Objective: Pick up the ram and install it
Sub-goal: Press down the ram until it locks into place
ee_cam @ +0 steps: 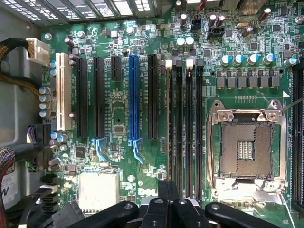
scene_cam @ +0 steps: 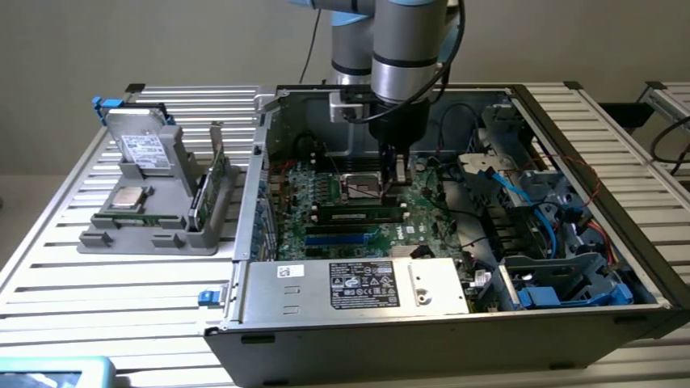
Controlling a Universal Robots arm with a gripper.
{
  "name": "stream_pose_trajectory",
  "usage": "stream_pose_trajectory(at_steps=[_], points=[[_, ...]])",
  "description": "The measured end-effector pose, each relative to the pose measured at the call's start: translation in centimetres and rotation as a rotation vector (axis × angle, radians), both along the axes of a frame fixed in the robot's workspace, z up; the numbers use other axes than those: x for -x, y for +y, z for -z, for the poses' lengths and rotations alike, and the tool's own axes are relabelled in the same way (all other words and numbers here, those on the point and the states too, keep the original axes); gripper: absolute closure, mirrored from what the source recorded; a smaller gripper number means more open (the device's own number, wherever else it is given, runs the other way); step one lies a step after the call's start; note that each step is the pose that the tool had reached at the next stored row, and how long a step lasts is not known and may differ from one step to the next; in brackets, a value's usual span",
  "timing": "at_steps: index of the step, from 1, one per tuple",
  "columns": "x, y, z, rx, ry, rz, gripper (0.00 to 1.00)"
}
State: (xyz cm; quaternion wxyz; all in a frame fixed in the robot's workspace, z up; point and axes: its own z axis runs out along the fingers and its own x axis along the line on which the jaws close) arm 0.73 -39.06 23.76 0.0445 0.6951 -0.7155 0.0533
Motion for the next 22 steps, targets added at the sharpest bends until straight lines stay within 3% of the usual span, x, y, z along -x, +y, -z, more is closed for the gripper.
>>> stream_pose_trajectory(at_steps=[22], points=[[0.00, 0.19, 0.63, 0.0001, -0.0011, 0.013, 0.89]])
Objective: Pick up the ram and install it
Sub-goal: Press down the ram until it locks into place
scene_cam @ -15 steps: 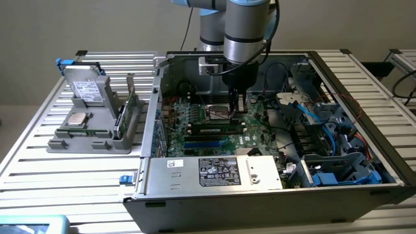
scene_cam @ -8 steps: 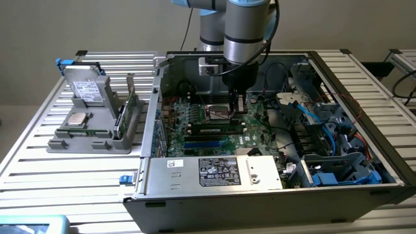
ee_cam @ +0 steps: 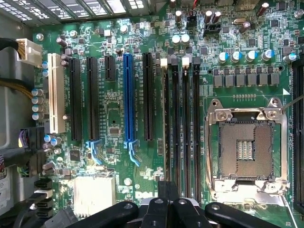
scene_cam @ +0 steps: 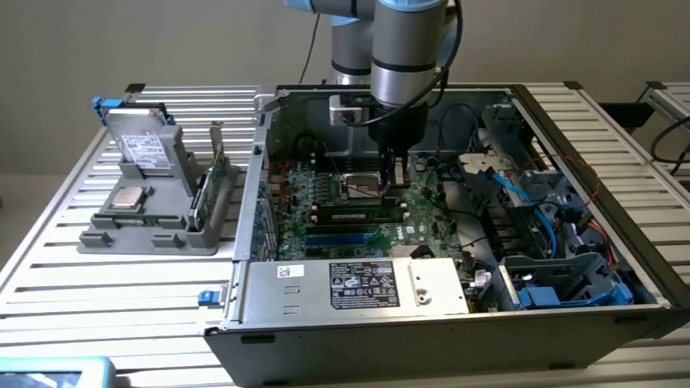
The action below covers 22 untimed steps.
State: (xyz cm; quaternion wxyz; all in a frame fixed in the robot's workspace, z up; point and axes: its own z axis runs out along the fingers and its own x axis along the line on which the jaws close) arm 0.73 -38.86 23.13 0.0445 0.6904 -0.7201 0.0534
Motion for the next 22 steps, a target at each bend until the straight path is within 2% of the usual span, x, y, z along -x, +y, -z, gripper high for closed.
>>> stream_pose_trajectory(at_steps=[19, 21, 22], points=[[-0.01, -0.02, 0.70, 0.0002, -0.0008, 0.000, 0.89], [0.01, -0.01, 0.61, -0.0006, -0.0008, 0.000, 0.89], [0.12, -0.01, 0.21, -0.0013, -0.0010, 0.000, 0.89]])
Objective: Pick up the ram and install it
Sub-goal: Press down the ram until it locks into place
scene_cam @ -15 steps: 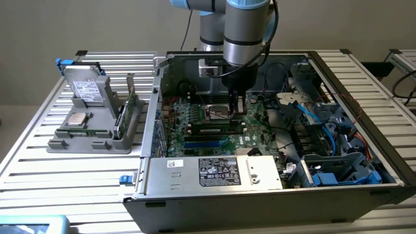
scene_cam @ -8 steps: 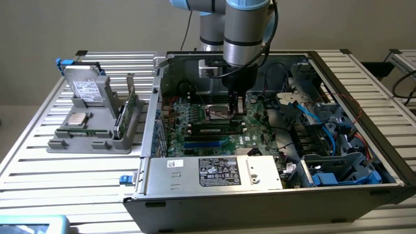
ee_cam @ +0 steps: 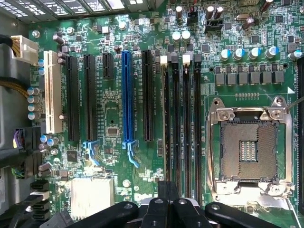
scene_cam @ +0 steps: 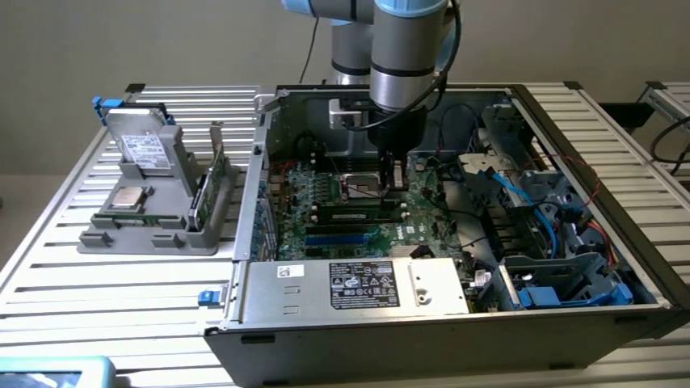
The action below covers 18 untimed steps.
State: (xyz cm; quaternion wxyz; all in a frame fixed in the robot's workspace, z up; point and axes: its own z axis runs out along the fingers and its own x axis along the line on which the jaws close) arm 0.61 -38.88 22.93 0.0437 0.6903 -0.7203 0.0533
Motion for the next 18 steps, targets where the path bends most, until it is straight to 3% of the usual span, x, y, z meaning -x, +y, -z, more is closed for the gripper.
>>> stream_pose_trajectory(at_steps=[4, 14, 18], points=[[0.8, -0.10, -1.10, -0.0045, 0.0005, 0.000, 0.89], [5.3, -0.12, -1.11, -0.0078, 0.0006, 0.000, 0.89], [6.0, -0.14, -0.90, -0.0089, 0.0004, 0.000, 0.89]])
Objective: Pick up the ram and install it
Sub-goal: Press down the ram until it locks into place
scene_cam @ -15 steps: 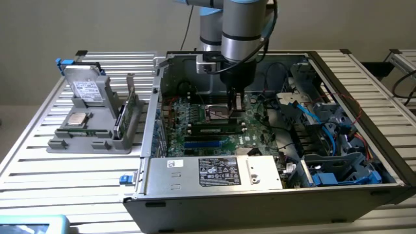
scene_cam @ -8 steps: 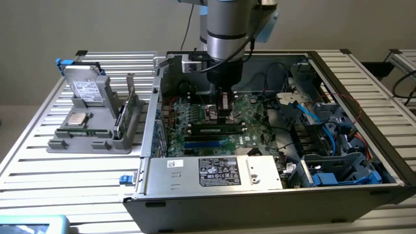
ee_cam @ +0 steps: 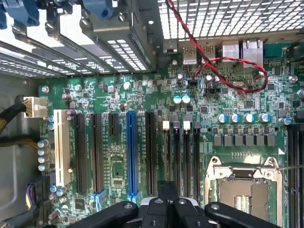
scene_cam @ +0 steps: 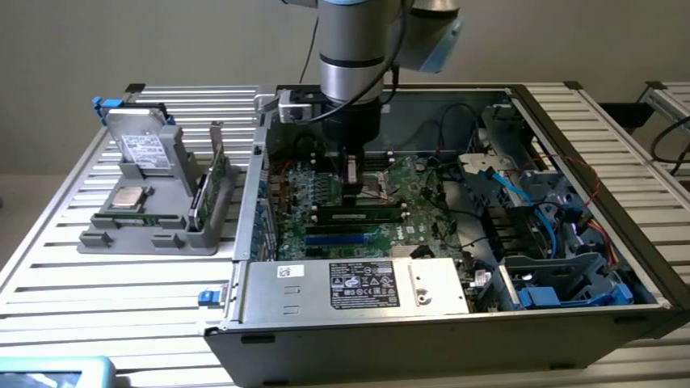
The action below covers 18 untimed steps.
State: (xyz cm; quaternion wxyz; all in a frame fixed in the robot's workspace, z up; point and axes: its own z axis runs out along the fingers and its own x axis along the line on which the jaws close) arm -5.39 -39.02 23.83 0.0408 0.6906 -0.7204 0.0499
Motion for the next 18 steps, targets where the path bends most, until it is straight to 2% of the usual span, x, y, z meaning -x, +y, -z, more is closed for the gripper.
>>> stream_pose_trajectory(at_steps=[4, 7, 18], points=[[0.07, 0.18, 0.37, 0.0001, 0.0001, 0.000, 0.89], [0.17, 0.05, 0.42, 0.0001, 0.0000, 0.000, 0.89], [0.30, 0.09, 0.92, 0.0001, 0.0000, 0.000, 0.89]])
